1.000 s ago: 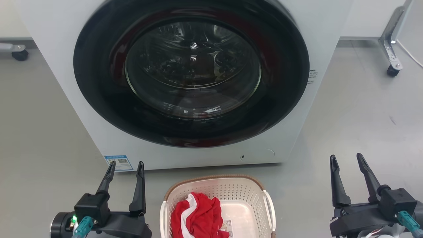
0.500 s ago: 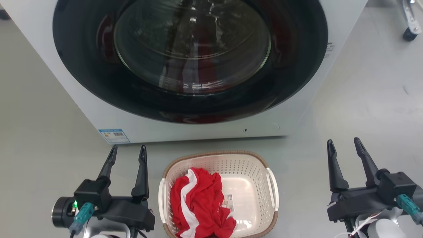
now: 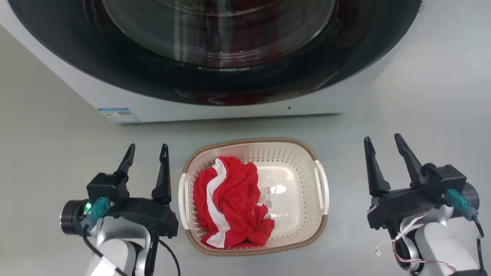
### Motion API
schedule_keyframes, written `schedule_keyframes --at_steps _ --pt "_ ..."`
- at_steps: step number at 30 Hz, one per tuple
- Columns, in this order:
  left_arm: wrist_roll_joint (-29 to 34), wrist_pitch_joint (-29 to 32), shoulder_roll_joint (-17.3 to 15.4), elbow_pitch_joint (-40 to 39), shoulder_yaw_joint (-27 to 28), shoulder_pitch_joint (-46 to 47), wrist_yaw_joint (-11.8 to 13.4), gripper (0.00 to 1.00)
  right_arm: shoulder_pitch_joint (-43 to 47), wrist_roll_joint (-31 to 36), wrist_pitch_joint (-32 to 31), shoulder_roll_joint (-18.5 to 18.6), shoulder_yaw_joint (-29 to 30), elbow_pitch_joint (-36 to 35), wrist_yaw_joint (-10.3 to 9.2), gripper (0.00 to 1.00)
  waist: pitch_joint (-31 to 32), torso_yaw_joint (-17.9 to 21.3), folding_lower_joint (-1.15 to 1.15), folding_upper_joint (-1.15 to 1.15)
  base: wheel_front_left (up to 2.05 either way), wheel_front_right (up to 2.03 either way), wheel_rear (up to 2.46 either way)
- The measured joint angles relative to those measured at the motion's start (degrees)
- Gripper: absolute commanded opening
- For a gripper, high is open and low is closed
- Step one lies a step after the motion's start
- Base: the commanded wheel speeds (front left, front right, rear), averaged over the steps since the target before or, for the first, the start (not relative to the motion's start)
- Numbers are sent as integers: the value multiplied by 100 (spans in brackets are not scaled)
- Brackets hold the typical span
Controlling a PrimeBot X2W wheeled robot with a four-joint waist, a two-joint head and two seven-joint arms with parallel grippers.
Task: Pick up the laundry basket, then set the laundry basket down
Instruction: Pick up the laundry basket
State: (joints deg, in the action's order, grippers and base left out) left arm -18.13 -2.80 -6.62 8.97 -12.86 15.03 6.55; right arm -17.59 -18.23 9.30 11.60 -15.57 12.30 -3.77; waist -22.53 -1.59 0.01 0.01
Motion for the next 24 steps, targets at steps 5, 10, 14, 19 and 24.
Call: schedule_keyframes --at_steps 5,10,14,19,24 --pt "-67 175 34 383 21 378 -57 100 -401 -1 -119 -36 -41 345 71 100 -400 14 0 0 0 0 0" --pt "-255 352 60 754 45 862 -162 100 -914 2 -246 -74 -113 643 142 100 -803 29 0 0 0 0 0" --pt "-334 530 123 1071 -16 1249 -293 100 -1290 8 -327 -107 -165 899 205 100 -1124 37 0 0 0 0 0" --pt "-374 719 134 1619 -34 1684 -410 100 -1697 23 -423 -179 -278 1322 311 100 -1503 35 0 1 0 0 0" --pt "-403 853 153 2158 -59 1915 -517 100 -1950 62 -480 -301 -427 1790 412 100 -1808 34 0 0 0 0 0"
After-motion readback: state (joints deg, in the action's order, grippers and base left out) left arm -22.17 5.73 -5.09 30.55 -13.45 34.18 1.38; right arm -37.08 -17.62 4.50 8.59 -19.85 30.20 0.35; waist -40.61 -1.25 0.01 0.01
